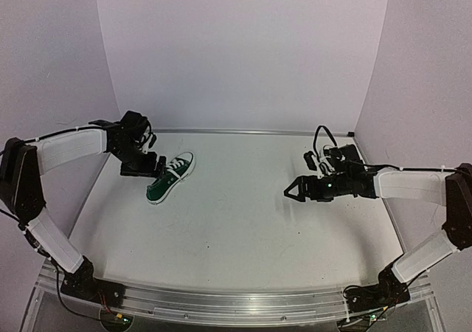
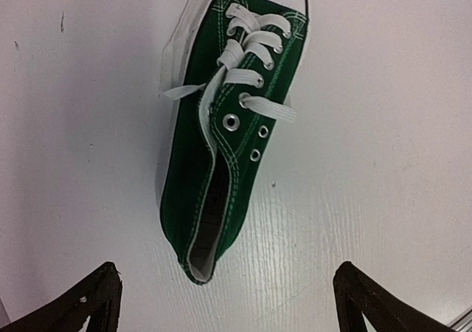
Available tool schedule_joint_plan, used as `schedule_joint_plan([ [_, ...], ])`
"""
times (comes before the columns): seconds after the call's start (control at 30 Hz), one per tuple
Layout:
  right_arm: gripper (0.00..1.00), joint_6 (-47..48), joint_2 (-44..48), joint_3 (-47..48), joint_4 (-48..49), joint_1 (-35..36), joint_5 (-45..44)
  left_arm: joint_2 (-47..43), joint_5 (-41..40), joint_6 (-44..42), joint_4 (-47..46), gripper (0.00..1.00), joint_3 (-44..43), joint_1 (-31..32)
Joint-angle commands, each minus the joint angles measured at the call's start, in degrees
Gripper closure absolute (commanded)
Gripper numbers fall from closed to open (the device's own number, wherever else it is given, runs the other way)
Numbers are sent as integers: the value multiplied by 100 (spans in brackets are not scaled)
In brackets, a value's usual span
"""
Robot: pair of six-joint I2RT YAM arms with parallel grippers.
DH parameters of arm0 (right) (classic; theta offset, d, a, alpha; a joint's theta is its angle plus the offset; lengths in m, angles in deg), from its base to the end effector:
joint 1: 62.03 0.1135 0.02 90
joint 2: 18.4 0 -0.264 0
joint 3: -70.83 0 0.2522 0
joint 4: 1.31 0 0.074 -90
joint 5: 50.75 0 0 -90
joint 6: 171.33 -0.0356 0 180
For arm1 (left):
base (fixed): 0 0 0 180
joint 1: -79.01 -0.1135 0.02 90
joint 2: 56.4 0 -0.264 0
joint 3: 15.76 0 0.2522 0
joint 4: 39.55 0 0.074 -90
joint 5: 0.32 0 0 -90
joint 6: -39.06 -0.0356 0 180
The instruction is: Tie the shoes
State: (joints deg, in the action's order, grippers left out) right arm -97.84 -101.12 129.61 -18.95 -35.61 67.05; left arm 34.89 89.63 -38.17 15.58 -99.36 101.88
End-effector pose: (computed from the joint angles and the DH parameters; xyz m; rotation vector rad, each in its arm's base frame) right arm 0.2577 0.1466 0.2030 -0.4658 2.3300 0.9324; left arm 0.3003 -0.1266 0.2462 0.2359 2.6725 -0.1974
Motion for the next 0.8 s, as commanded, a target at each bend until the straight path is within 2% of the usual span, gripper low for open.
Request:
schedule_joint_plan([
  [0.0,2,49,-76,153,142,27,143,585,-410,-677,821,1,-563,-19],
  [0.17,2,9,66,41,152,25,135,1101,-393,-895,820,2,-815,-20],
  [0.3,2,-13,197,-55,156,23,79,1564,-351,-1012,836,12,-969,-20],
  [0.4,2,-39,186,-88,170,28,77,1789,-317,-1019,959,32,-1094,-18],
  [0.63,2,-135,23,15,270,22,148,1688,231,-976,967,97,-1149,44],
  [0.77,2,-266,23,23,335,28,228,1340,285,-923,1102,100,-1414,357],
])
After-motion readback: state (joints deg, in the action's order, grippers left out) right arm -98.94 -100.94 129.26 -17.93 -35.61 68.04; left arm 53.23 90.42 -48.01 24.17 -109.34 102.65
